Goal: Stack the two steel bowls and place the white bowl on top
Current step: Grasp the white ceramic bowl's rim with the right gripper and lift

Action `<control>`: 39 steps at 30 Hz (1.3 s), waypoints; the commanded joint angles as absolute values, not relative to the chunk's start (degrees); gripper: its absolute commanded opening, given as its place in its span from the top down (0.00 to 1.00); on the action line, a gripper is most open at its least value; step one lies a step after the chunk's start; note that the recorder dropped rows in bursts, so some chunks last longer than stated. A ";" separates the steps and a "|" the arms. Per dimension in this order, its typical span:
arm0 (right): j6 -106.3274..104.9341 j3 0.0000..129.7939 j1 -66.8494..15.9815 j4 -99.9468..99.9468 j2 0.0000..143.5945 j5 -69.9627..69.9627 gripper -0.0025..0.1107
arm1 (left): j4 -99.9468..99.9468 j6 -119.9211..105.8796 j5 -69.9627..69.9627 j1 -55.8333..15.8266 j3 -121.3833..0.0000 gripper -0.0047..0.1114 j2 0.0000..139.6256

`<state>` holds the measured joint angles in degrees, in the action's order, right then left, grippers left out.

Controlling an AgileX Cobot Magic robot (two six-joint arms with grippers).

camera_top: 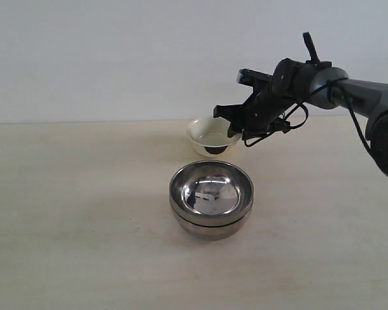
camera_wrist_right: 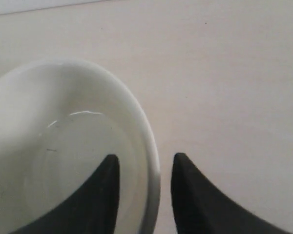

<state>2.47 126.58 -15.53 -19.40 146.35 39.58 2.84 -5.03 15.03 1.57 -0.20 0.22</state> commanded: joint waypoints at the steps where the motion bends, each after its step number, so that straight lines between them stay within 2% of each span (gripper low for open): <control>1: 2.60 126.98 -15.34 -20.13 146.59 38.29 0.82 | 2.36 -4.47 14.57 1.73 0.00 0.93 0.00; 6: 2.50 126.98 -15.34 -21.06 146.64 38.14 0.84 | 2.36 -4.47 14.57 1.73 0.00 0.93 0.00; 9: 2.50 126.98 -15.34 -21.18 146.64 38.64 0.98 | 2.36 -4.47 14.57 1.73 0.00 0.93 0.00; 21: 4.17 126.98 -14.79 -21.85 142.55 41.21 0.98 | 2.36 -4.47 14.57 1.73 0.00 0.93 0.00; 39: 2.61 126.88 -11.23 -23.86 132.19 55.52 0.98 | 2.36 -4.47 14.57 1.73 0.00 0.93 0.00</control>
<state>3.25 126.58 -11.52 -23.26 134.90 53.62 2.84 -5.03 15.03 1.57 -0.20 0.22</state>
